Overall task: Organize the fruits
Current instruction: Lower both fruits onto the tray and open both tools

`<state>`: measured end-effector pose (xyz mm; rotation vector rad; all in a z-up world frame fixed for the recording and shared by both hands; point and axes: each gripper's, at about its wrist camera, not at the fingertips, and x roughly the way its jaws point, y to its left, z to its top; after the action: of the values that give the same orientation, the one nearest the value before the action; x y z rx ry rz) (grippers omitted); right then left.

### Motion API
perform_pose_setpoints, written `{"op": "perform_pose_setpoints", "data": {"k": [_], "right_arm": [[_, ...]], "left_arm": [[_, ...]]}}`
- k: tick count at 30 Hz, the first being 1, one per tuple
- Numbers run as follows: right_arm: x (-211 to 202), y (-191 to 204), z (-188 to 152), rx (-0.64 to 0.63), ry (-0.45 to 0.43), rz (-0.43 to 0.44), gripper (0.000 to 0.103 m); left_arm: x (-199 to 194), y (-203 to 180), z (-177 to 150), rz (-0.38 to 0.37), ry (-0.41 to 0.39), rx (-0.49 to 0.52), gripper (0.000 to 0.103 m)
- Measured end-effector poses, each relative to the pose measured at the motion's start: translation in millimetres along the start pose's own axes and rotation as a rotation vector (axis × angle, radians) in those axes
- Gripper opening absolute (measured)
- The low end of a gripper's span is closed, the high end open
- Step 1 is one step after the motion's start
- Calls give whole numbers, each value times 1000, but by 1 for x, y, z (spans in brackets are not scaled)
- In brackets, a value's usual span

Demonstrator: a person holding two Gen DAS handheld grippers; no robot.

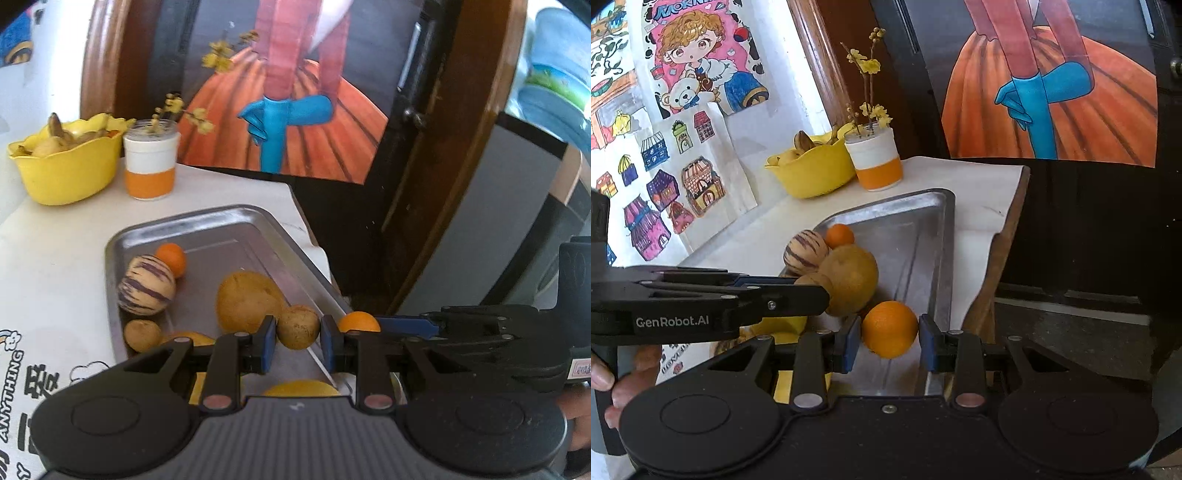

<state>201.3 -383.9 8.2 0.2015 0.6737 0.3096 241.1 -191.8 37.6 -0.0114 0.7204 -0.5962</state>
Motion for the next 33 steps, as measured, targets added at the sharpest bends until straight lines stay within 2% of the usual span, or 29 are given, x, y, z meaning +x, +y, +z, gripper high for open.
{"op": "perform_pose_setpoints", "data": {"k": [10, 25, 26, 28, 30, 32, 33], "right_arm": [[-4, 5, -13, -35, -31, -26, 36], [-10, 5, -20, -45, -46, -47, 40], [-10, 5, -21, -46, -47, -49, 40], [-12, 7, -22, -45, -51, -54, 41], [-14, 6, -21, -45, -54, -59, 45], [-18, 7, -21, -42, -63, -64, 51], [-20, 8, -21, -42, -66, -66, 53]], "left_arm": [[6, -13, -7, 15, 37, 52, 28], [11, -9, -10, 40, 65, 29, 29], [11, -8, -11, 40, 68, 27, 30], [10, -9, -11, 39, 70, 25, 39], [8, -10, -11, 44, 64, 28, 41], [5, -10, -11, 39, 57, 28, 47], [3, -11, -10, 36, 52, 25, 56]]}}
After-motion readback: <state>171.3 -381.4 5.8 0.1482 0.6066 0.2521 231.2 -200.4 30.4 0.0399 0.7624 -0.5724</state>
